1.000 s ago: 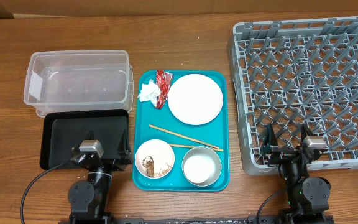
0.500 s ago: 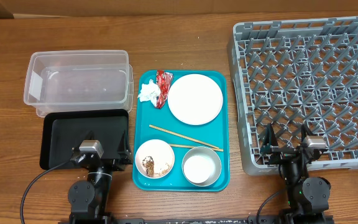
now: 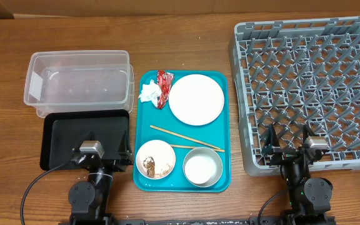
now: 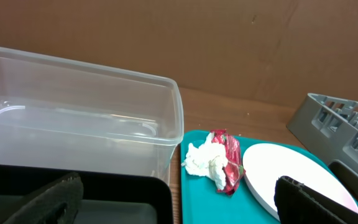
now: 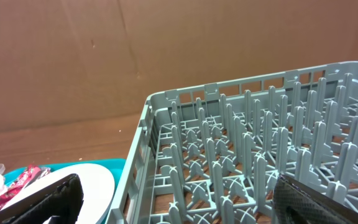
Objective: Sort waste into correct bins and load items into the dishwasher
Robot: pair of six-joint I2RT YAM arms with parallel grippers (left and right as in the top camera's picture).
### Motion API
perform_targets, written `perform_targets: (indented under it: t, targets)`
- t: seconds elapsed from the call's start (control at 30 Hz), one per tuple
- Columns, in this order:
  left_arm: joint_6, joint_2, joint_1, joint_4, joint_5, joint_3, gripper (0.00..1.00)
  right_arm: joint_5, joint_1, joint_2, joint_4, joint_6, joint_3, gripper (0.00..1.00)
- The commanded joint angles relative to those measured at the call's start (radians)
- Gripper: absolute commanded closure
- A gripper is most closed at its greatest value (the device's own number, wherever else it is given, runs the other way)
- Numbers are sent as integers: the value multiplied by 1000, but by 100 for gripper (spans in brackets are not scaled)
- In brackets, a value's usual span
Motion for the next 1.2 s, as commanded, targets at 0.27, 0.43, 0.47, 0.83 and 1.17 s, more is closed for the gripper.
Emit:
perform_targets:
  t: [0.27, 0.43, 0.47, 0.83, 1.17]
  targets:
    - [-13, -10, 10, 3, -3, -7, 0, 0, -6, -8, 4, 3, -10, 0]
    - [-13, -10, 10, 3, -3, -7, 0, 0, -6, -8, 4, 3, -10, 0]
    - [-13, -10, 10, 3, -3, -7, 0, 0, -6, -8, 4, 3, -10, 0]
    - [-13, -10, 10, 4, -4, -7, 0, 0, -6, -8, 4, 3, -10, 0]
    - [-67, -10, 10, 21, 1, -7, 0, -109, -6, -8, 71, 7, -10, 0]
